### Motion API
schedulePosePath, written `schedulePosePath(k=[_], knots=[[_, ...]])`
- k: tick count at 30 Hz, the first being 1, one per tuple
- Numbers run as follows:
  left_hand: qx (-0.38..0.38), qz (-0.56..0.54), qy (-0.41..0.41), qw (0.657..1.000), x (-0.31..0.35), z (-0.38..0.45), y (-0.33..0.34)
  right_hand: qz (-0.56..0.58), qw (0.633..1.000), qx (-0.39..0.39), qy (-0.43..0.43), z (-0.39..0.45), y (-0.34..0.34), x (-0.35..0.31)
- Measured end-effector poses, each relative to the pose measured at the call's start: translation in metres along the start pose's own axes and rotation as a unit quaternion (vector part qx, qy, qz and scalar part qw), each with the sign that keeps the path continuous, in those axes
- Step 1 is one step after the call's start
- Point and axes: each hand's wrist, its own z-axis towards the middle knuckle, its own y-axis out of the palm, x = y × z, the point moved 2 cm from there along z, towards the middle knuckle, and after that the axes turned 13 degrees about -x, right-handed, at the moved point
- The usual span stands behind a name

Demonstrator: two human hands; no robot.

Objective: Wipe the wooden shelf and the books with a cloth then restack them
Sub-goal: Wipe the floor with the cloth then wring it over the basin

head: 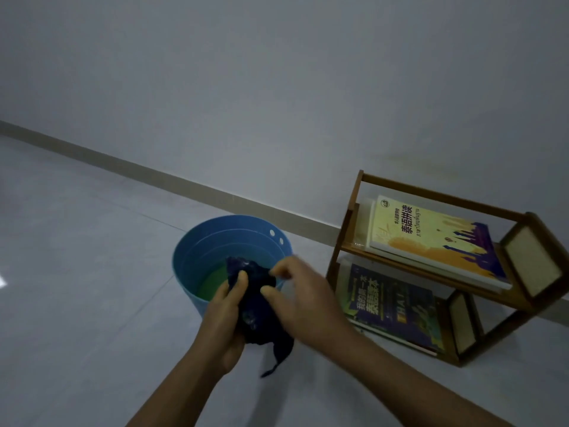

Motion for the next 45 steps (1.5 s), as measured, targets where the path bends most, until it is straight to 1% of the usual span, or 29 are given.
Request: schedulePosePath(k=[1,2,4,5,8,9,11,13,14,16,19,22,24,26,28,29,30,31,33,35,36,37,39,40,41,42,43,44,45], knots=[[0.007,-0.013,0.017,1.0,0.001,0.0,0.001,0.046,0.997,-0.023,0.06,0.005,-0.007,0.01],[0.018,-0.021,0.035,0.999,0.002,0.001,0.003,0.081,0.986,-0.088,0.115,0.008,-0.007,0.02],[0.056,-0.034,0.053,0.996,0.003,0.004,0.009,0.094,0.96,-0.21,0.159,0.003,0.004,0.026],[0.08,-0.053,0.047,0.994,0.004,0.007,0.011,0.071,0.961,-0.219,0.153,-0.001,0.012,0.031],[0.132,-0.1,0.02,0.986,0.014,0.016,0.007,-0.003,0.991,-0.115,0.067,-0.002,0.019,0.034],[0.139,-0.103,0.014,0.985,0.017,0.018,0.003,-0.005,0.993,-0.103,0.051,0.001,0.018,0.034],[0.152,-0.096,0.013,0.984,0.021,0.018,-0.003,0.06,0.985,-0.154,0.056,0.007,0.011,0.027],[0.171,-0.086,0.023,0.981,0.016,0.015,-0.003,0.203,0.933,-0.261,0.139,0.009,0.01,0.022],[0.176,-0.078,0.029,0.981,0.014,0.013,-0.002,0.246,0.91,-0.282,0.18,0.009,0.013,0.022],[0.168,-0.06,0.031,0.983,0.009,0.012,0.004,0.245,0.913,-0.251,0.21,0.011,0.018,0.023],[0.152,-0.048,0.02,0.987,0.006,0.015,0.012,0.136,0.961,-0.159,0.18,0.015,0.024,0.029],[0.168,-0.055,-0.022,0.984,0.01,0.024,0.004,0.075,0.98,-0.109,0.15,0.018,0.022,0.031],[0.133,-0.03,-0.065,0.989,0.022,0.03,-0.004,0.043,0.985,-0.093,0.138,0.019,0.02,0.03],[0.069,0.078,-0.088,0.991,0.034,0.032,-0.007,0.019,0.989,-0.08,0.126,0.019,0.02,0.03],[0.033,0.271,-0.063,0.96,0.044,0.033,-0.004,-0.007,0.991,-0.075,0.11,0.018,0.021,0.029],[0.048,0.338,-0.045,0.939,0.046,0.035,-0.003,-0.015,0.991,-0.08,0.103,0.018,0.023,0.028],[0.086,0.361,-0.027,0.928,0.047,0.04,-0.008,-0.016,0.991,-0.088,0.096,0.018,0.025,0.026],[0.128,0.341,-0.014,0.931,0.05,0.044,-0.012,-0.009,0.992,-0.093,0.09,0.019,0.026,0.024],[0.189,0.215,-0.026,0.958,0.056,0.055,-0.027,0.033,0.991,-0.095,0.087,0.025,0.027,0.022],[0.195,0.164,-0.069,0.965,0.058,0.063,-0.039,0.099,0.986,-0.086,0.107,0.033,0.03,0.024],[0.188,0.211,-0.085,0.956,0.059,0.066,-0.043,0.129,0.981,-0.086,0.119,0.036,0.033,0.026],[0.187,0.299,-0.085,0.932,0.06,0.067,-0.046,0.151,0.976,-0.09,0.127,0.039,0.038,0.029],[0.201,0.483,-0.01,0.852,0.066,0.062,-0.049,0.18,0.967,-0.106,0.143,0.044,0.048,0.037],[0.177,0.526,0.041,0.831,0.069,0.057,-0.047,0.193,0.963,-0.116,0.151,0.047,0.05,0.041],[0.117,0.546,0.078,0.826,0.07,0.053,-0.045,0.196,0.959,-0.127,0.159,0.05,0.051,0.046],[0.029,0.554,0.082,0.828,0.069,0.047,-0.04,0.185,0.96,-0.137,0.163,0.053,0.051,0.05],[-0.065,0.575,0.039,0.814,0.062,0.043,-0.037,0.148,0.965,-0.142,0.165,0.055,0.051,0.054],[-0.14,0.611,-0.02,0.779,0.053,0.039,-0.034,0.092,0.971,-0.147,0.166,0.057,0.049,0.056],[-0.183,0.651,-0.061,0.734,0.042,0.037,-0.039,0.026,0.974,-0.151,0.167,0.059,0.049,0.058]])
